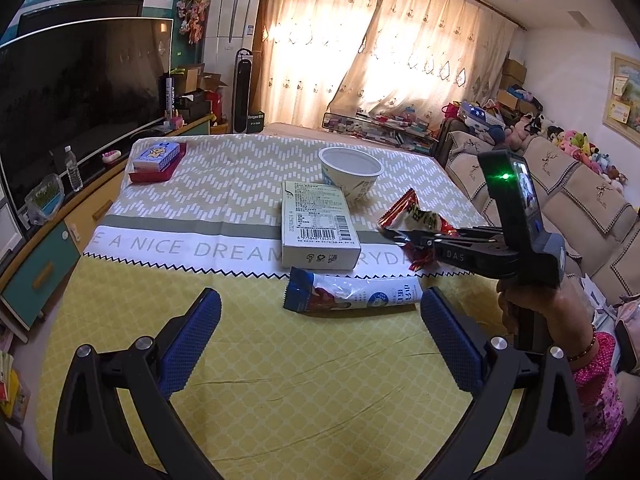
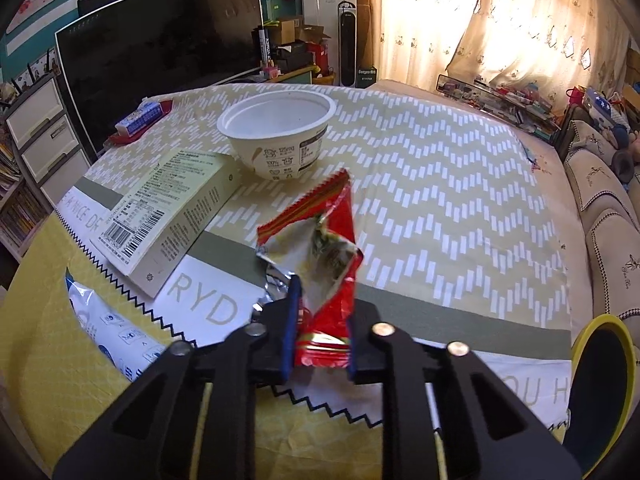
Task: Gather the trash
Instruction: 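Carry the snack wrapper over the bin and open the right gripper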
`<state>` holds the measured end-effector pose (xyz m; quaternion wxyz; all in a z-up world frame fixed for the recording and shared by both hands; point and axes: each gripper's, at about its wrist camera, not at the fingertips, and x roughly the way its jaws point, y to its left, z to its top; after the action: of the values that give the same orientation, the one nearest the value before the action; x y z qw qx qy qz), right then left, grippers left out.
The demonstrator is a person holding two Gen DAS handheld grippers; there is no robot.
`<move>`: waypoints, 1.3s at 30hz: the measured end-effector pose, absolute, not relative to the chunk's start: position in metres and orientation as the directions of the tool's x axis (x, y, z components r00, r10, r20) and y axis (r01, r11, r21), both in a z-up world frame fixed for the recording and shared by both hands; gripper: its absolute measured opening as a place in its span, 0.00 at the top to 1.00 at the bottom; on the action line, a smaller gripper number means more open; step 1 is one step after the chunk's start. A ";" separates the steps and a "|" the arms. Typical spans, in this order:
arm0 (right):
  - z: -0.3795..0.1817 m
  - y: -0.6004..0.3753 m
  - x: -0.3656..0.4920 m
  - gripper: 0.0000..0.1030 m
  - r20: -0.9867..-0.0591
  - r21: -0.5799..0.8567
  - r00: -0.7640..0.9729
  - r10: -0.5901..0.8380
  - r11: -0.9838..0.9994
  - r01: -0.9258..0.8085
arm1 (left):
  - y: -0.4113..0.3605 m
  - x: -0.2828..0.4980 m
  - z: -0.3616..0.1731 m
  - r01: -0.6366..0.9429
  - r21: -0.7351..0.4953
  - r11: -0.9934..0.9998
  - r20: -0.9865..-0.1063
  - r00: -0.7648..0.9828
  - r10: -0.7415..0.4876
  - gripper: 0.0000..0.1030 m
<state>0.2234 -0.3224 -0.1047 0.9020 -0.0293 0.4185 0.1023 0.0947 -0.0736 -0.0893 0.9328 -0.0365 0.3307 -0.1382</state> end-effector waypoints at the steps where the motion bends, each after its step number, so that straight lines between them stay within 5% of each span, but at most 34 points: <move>1: -0.104 -0.323 0.222 0.87 -0.758 0.036 0.632 0.161 0.978 -0.205 | -0.074 0.095 -0.090 0.233 -0.158 0.960 -0.607 0.743 -0.280 0.05; 13: -0.068 -0.361 0.181 0.87 -0.668 0.101 0.724 0.172 0.985 -0.140 | -0.075 0.098 -0.094 0.225 -0.152 0.962 -0.612 0.743 -0.270 0.05; 22: -0.050 -0.461 0.135 0.86 -0.606 0.111 0.795 -0.028 0.987 0.120 | -0.083 0.098 -0.098 0.247 -0.148 0.958 -0.619 0.732 -0.284 0.05; 34: -0.089 -0.580 0.110 0.86 -0.664 0.101 0.702 -0.257 0.899 0.425 | -0.095 0.098 -0.097 0.266 -0.133 0.955 -0.625 0.725 -0.289 0.05; 36: -0.095 -0.592 0.108 0.83 -0.669 0.085 0.682 -0.296 0.881 0.466 | -0.096 0.098 -0.098 0.269 -0.131 0.954 -0.626 0.724 -0.290 0.05; 38: -0.102 -0.599 0.107 0.54 -0.677 0.074 0.660 -0.327 0.862 0.502 | -0.097 0.098 -0.098 0.271 -0.127 0.954 -0.627 0.724 -0.289 0.05; 39: -0.103 -0.602 0.105 0.48 -0.671 0.074 0.656 -0.345 0.850 0.522 | -0.098 0.098 -0.098 0.272 -0.127 0.954 -0.628 0.723 -0.289 0.05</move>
<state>0.1050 -0.6023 -0.1028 0.9005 0.1314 0.3375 -0.2406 0.0979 -0.0980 -0.0976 0.9281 -0.0128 0.3402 -0.1511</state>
